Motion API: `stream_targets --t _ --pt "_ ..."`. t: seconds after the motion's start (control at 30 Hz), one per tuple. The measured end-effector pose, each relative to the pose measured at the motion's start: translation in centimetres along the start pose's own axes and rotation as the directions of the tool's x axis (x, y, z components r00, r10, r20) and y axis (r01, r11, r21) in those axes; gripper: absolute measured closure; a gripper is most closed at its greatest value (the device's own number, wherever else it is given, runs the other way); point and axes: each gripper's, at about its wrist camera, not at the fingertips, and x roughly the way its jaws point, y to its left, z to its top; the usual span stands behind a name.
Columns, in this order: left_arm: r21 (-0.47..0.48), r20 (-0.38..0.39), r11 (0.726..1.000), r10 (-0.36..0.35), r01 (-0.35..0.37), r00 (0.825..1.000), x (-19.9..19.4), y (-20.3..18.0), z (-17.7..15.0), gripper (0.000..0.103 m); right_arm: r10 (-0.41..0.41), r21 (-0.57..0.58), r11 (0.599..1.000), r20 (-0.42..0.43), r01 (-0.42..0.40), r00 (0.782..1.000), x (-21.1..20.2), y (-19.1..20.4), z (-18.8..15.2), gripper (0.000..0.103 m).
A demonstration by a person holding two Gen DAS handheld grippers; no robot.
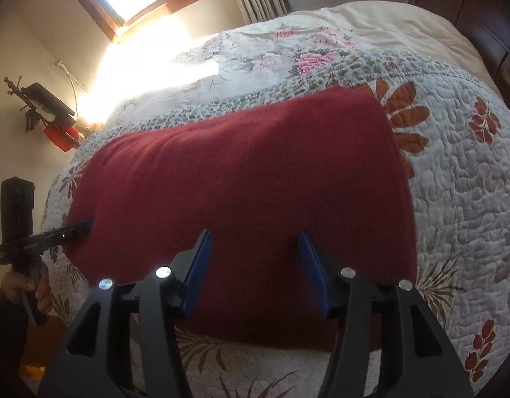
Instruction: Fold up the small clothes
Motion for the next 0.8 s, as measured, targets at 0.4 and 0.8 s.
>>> stream_targets --t 0.4,0.8 --pt "-0.204 0.142 0.970 -0.104 0.132 0.984 -9.4 5.9 -5.2 0.027 -0.139 -0.165 0.974 0.117 0.157 0.983 -6.2 7.1 -3.6 0.039" --pt "-0.580 0.194 0.691 -0.396 0.431 0.897 -8.6 17.6 -3.2 0.018 -0.255 -0.795 0.435 0.341 0.422 0.905 0.5 31.9 -12.5 0.022"
